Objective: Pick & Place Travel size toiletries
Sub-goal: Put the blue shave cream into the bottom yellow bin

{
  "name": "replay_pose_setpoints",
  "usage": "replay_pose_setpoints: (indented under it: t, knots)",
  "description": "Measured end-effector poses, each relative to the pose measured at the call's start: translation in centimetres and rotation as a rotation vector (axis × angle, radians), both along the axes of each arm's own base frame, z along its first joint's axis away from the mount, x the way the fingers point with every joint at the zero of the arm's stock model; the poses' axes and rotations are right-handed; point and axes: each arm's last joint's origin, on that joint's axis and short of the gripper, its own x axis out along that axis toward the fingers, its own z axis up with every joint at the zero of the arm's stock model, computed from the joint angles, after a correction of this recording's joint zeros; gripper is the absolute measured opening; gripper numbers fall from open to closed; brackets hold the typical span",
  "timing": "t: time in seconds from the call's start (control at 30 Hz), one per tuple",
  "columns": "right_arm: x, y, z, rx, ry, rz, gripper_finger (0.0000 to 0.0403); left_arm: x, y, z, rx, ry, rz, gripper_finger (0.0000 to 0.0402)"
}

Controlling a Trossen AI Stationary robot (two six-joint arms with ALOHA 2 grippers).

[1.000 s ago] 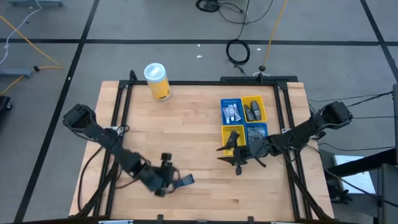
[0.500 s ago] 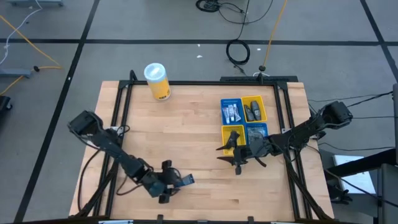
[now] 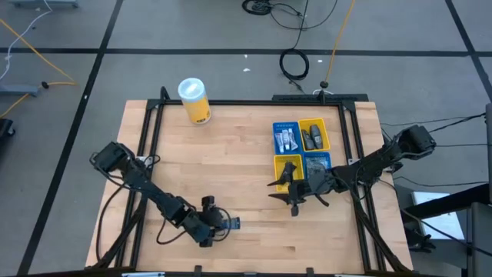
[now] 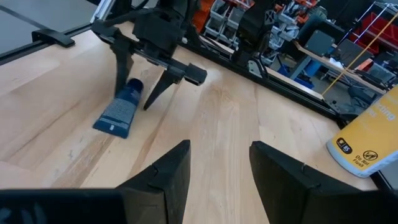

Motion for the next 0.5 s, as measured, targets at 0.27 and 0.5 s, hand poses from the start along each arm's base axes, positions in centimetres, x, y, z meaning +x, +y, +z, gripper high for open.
replay_pose_setpoints:
  t: [0.27, 0.5]
  knots:
    - [0.0, 0.0, 0.0, 0.0, 0.0, 0.0, 0.0155, 1.3, 2.1, 0.1, 0.055, -0.019, 0.076, 0.0113]
    - [0.1, -0.6, -0.3, 0.093, 0.033, -0.049, 0.017, 4.5, 5.3, 2.1, 0.233, -0.292, 0.226, 0.0113]
